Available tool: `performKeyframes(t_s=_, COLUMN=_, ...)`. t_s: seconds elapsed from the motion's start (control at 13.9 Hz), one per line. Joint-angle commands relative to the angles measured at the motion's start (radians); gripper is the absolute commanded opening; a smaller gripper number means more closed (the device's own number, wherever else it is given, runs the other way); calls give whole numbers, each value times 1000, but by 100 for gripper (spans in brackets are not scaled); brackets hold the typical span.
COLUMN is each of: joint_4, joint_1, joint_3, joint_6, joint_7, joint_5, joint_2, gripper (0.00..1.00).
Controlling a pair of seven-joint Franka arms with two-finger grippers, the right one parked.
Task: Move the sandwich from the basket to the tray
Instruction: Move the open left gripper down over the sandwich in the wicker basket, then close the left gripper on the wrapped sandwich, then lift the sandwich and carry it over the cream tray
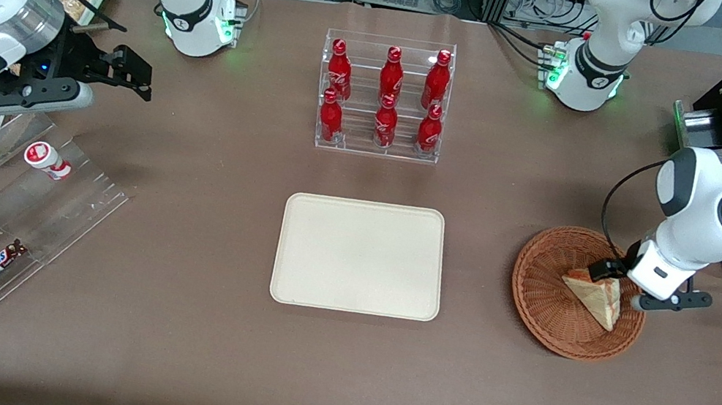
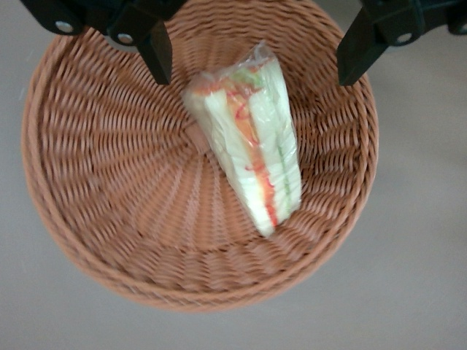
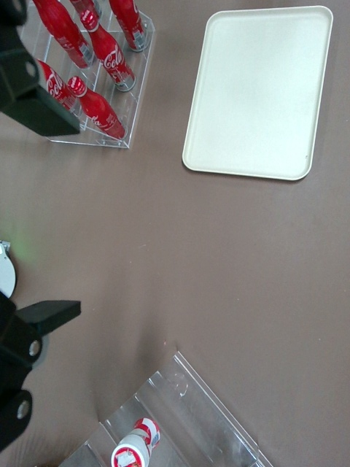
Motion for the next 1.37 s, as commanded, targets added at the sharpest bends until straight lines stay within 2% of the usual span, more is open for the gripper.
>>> performKeyframes(t_s=0.0, joint_4=-6, joint_1=2, joint_3=-3, joint_6=62, joint_7=-380, joint_5=10, joint_2=32, gripper=100)
performKeyframes(t_s=0.14, joint_4=-5, joint_1=0, joint_3=-3, joint_6=104, joint_7=-559, joint_5=11, joint_2=67, gripper=100)
performKeyframes(t_s=0.22, joint_4=-6, joint_1=0, joint_3=-5, joint_6=118, joint_7=-591, joint_5=11, joint_2=89, gripper=96)
performKeyframes(t_s=0.29, joint_4=-1, joint_1=0, joint_3=-5, joint_6=118, joint_7=-608, joint_5=11, joint_2=101, gripper=64)
performKeyframes(t_s=0.36, joint_4=-2, joint_1=0, joint_3=-5, joint_6=118, joint_7=-610, joint_5=13, joint_2=101, gripper=18)
performKeyframes(t_s=0.43, joint_4=1, joint_1=-3, joint_3=-5, joint_6=111, joint_7=-602, joint_5=13, joint_2=100, gripper=7)
performKeyframes(t_s=0.58, joint_4=33, joint_1=-9, joint_3=-6, joint_6=76, joint_7=-592, joint_5=19, joint_2=90, gripper=0)
performKeyframes(t_s=0.79, joint_4=187, joint_1=-58, joint_3=-15, joint_6=-129, joint_7=-550, joint_5=21, joint_2=98, gripper=0)
performKeyframes(t_s=0.94, joint_4=330, joint_1=-133, joint_3=-18, joint_6=-257, joint_7=-553, joint_5=10, joint_2=138, gripper=0)
performKeyframes(t_s=1.3, joint_4=549, joint_1=-409, joint_3=-18, joint_6=-259, joint_7=-605, joint_5=5, joint_2=306, gripper=1)
